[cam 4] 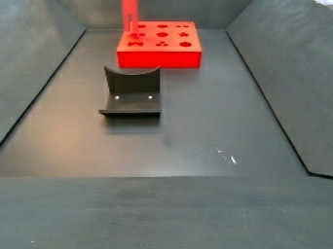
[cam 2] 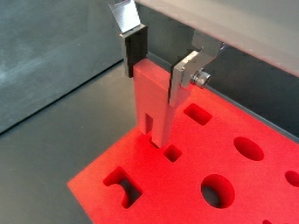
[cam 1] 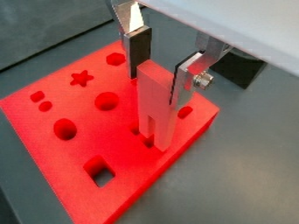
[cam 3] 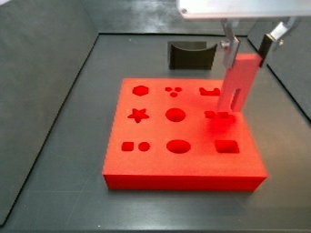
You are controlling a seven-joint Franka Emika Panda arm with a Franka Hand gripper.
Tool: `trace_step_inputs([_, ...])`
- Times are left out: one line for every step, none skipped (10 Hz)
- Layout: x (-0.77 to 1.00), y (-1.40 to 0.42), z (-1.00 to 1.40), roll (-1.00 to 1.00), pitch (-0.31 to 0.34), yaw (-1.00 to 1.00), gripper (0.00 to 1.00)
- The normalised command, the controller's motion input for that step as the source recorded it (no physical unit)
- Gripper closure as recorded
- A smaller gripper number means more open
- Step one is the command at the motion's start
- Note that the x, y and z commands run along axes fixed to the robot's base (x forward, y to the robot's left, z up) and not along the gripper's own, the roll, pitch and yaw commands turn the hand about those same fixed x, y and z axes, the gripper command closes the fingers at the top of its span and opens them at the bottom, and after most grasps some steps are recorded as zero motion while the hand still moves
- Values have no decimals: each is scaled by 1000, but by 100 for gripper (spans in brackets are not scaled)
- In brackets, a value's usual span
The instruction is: Insert the double-square object.
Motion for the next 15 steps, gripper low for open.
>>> trace_step_inputs([-214, -157, -86, 64, -24, 0, 100])
trace_step_inputs([-329, -94, -26, 39, -59, 0, 100])
trace_step_inputs([-306, -29, -14, 0, -83, 0, 100])
trace_step_inputs([-3, 0, -23, 0, -76, 23, 100])
trace_step_inputs([0, 57, 0, -3, -54, 23, 100])
trace_step_inputs([0, 0, 0, 0, -41, 0, 100])
trace_step_inputs([0, 17, -34, 0, -40, 14, 100])
trace_step_inputs([0, 0, -69, 0, -33, 3, 100])
trace_step_inputs([0, 86, -106, 0, -26, 6, 100])
trace_step_inputs([0, 103, -126, 13, -9, 29, 100])
trace_step_inputs([0, 43, -111, 23, 0, 9, 100])
trace_step_inputs([0, 0, -97, 20, -3, 0, 100])
trace_step_inputs([-120, -80, -63, 59, 0, 0, 100])
trace_step_inputs([-51, -137, 0, 57, 0, 0, 100])
trace_step_inputs([0, -3, -94, 39, 0, 0, 100])
